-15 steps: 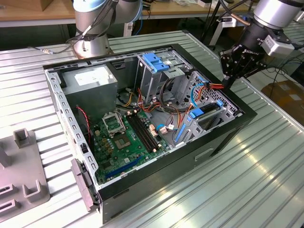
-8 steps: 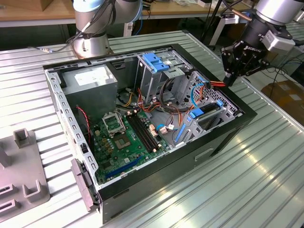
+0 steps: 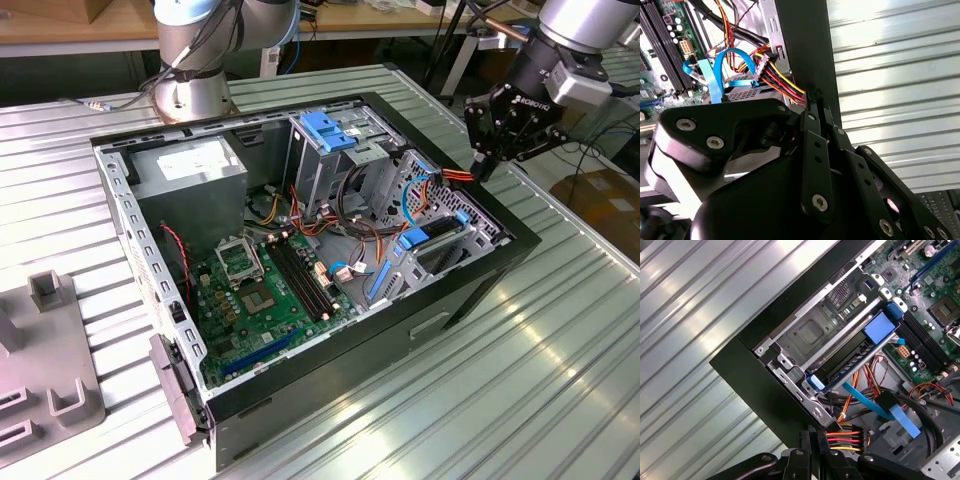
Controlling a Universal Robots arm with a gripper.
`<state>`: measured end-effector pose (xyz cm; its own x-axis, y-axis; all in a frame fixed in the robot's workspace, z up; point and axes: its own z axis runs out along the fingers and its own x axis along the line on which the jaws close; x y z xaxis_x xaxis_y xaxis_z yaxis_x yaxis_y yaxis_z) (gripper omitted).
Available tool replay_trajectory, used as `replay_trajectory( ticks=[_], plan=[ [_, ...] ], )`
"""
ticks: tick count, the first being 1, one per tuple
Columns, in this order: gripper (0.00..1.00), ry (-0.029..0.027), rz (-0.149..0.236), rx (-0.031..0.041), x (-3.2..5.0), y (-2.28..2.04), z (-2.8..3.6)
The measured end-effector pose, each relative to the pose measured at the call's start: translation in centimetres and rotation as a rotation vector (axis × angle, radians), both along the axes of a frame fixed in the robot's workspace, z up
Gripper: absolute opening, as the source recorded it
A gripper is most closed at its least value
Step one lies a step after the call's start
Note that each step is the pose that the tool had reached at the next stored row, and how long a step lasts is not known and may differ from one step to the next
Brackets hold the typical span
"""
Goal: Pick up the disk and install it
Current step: 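Insert the first disk wire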
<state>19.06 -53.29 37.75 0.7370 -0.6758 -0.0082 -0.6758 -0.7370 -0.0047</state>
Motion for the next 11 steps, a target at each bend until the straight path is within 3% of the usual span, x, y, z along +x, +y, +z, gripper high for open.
replay_trajectory(
  ticks=[2, 8, 9, 10, 11],
  plan=[
    [0.16, -0.0001, -0.021, -0.0002, -0.02, 0.00, 0.00],
    [0.16, -0.0001, -0.024, -0.0006, -0.26, -0.01, 0.00],
    [0.16, 0.0000, -0.091, -0.0009, -0.26, 0.00, 0.00],
    [0.16, 0.0000, -0.107, -0.0008, -1.14, -0.01, 0.00],
    [0.16, 0.0000, -0.177, -0.0009, -1.23, -0.01, -0.01]
  ],
)
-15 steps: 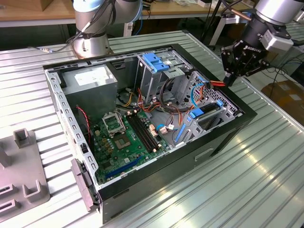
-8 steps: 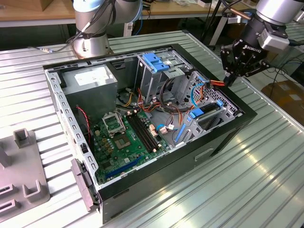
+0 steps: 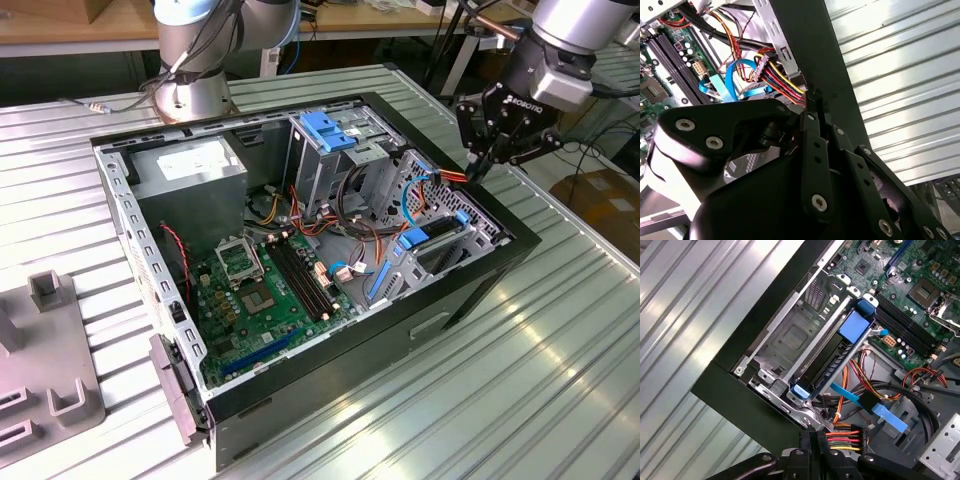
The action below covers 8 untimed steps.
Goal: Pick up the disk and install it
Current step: 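Insert the first disk wire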
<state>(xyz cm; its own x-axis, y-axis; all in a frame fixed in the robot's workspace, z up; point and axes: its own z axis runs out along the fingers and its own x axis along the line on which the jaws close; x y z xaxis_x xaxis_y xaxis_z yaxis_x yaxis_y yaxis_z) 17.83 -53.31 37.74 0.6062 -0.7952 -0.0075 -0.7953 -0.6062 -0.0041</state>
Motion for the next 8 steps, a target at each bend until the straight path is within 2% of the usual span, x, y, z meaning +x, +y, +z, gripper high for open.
replay_trajectory(
  ticks=[1, 2, 8],
  plan=[
    [0.16, 0.0000, -0.019, 0.0000, -0.61, 0.00, 0.00],
    [0.16, 0.0000, -0.021, 0.0001, -0.84, 0.00, 0.00],
    [0.16, 0.0000, -0.070, -0.0001, -0.86, 0.01, -0.02]
  ],
)
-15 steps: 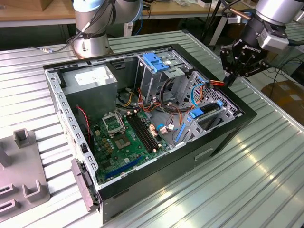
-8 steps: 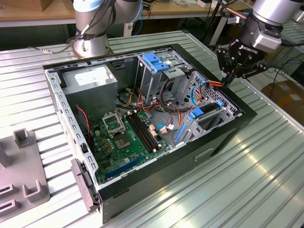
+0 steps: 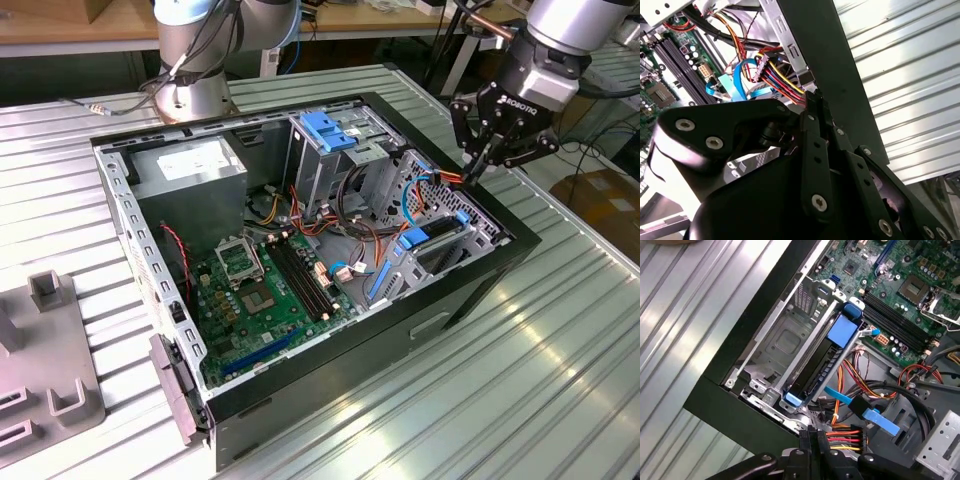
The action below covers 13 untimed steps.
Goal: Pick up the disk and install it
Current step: 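Insert the first disk wire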
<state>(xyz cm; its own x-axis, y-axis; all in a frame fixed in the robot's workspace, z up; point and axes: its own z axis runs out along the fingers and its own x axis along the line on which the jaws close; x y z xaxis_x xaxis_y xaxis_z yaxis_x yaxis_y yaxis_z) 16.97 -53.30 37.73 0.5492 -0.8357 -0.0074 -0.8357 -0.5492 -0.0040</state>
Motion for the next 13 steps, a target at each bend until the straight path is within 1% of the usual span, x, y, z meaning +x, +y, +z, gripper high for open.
replay_trajectory(
  ticks=[7, 9, 10, 12, 13],
  plan=[
    [0.16, 0.0000, -0.110, 0.0001, 0.00, 0.00, -0.09],
    [0.16, 0.0000, -0.135, 0.0001, 0.00, 0.00, -0.12],
    [0.16, 0.0000, -0.143, 0.0002, -0.04, 0.00, -0.14],
    [0.16, 0.0000, -0.145, 0.0001, -0.33, 0.00, -0.15],
    [0.16, 0.0000, -0.146, 0.0001, -0.63, 0.00, -0.16]
  ],
)
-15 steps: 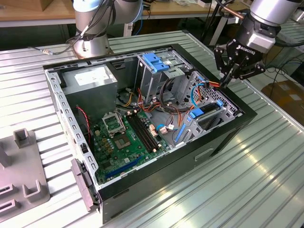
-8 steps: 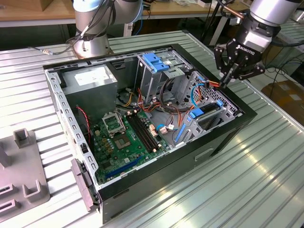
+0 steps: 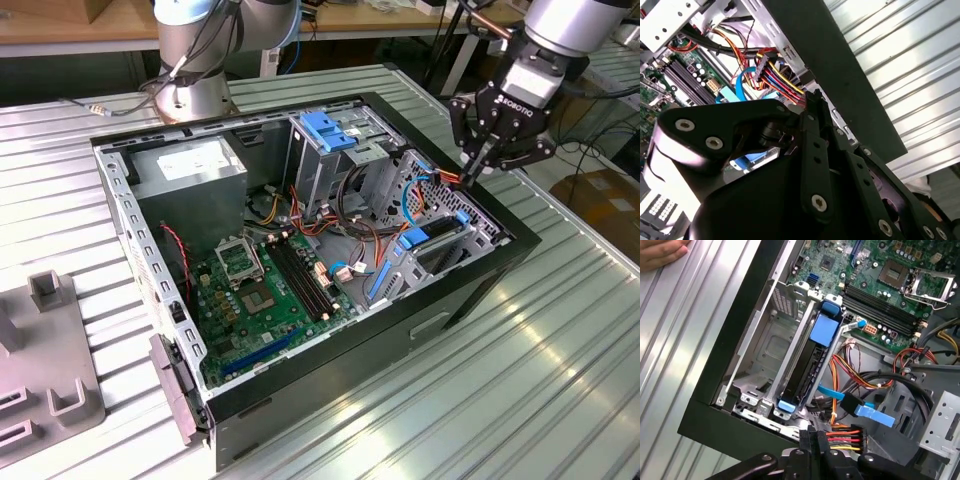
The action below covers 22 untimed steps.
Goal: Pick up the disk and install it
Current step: 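Insert the first disk wire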
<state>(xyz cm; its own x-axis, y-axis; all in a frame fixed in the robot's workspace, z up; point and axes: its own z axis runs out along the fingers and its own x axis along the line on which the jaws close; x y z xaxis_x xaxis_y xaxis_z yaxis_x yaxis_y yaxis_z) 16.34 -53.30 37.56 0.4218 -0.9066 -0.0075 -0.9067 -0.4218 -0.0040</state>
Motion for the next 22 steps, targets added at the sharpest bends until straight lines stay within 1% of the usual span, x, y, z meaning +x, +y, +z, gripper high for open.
replay_trajectory(
  ticks=[2, 4, 5, 6, 8, 12, 14, 16, 17, 20, 22],
  plan=[
    [0.16, 0.0000, -0.023, -0.0001, -0.03, 0.00, -0.03],
    [0.16, 0.0000, -0.055, 0.0000, -0.03, 0.00, -0.10],
    [0.16, 0.0000, -0.083, -0.0001, -0.03, 0.00, -0.16],
    [0.16, 0.0000, -0.101, 0.0000, -0.03, 0.00, -0.21],
    [0.16, 0.0000, -0.125, 0.0000, -0.05, 0.00, -0.34],
    [0.16, 0.0000, -0.134, 0.0000, -0.76, -0.03, -0.54],
    [0.16, 0.0000, -0.149, 0.0000, -0.79, -0.03, -0.62],
    [0.16, 0.0000, -0.214, -0.0001, -0.80, -0.03, -0.84],
    [0.16, 0.0000, -0.240, 0.0000, -0.80, -0.03, -0.93],
    [0.16, 0.0000, -0.275, -0.0001, -0.80, -0.03, -1.05],
    [0.16, -0.0001, -0.279, -0.0002, -0.85, -0.05, -1.09]
  ],
)
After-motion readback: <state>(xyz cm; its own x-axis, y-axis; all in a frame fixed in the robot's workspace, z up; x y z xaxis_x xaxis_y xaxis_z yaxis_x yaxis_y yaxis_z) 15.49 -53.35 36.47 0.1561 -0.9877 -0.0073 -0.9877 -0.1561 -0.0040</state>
